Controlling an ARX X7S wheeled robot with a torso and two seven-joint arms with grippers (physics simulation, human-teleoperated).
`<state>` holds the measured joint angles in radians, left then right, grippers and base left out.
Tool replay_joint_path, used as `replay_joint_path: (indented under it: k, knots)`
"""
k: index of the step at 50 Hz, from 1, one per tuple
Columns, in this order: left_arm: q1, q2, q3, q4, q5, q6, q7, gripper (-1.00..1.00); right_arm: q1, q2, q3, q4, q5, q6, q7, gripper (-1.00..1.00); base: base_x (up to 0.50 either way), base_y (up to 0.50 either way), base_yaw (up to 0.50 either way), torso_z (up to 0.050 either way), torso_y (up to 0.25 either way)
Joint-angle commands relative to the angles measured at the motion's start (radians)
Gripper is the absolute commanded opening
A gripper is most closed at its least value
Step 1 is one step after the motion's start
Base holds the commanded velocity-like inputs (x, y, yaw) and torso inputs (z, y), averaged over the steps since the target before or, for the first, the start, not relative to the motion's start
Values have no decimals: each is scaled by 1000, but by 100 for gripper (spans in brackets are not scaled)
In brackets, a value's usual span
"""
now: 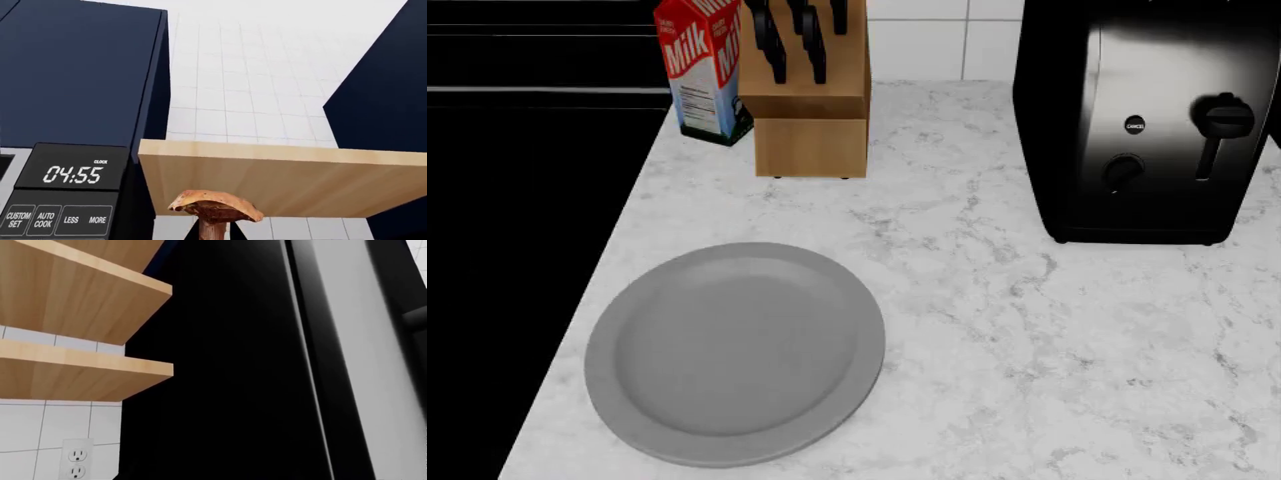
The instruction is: Pick the mushroom from the counter and place it in the microwave.
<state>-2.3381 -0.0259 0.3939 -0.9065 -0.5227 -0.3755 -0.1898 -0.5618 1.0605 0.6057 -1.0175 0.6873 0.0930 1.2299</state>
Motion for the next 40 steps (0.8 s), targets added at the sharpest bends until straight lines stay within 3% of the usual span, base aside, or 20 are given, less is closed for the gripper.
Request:
replay_joint_path:
  k: [1, 22, 40]
  knots:
    - [-18, 26, -53, 111, 37, -71, -3, -100, -8, -31, 45, -6, -6, -2, -39, 100, 0, 0, 0, 0, 0]
    - [-18, 26, -93, 252, 43, -140, -30, -100, -37, -61, 75, -8, -11, -31, -58, 100, 0, 0, 0, 0, 0]
    - [-18, 26, -103, 239, 67, -128, -27, -100, -35, -54, 67, -6, -12, -31, -48, 100, 0, 0, 0, 0, 0]
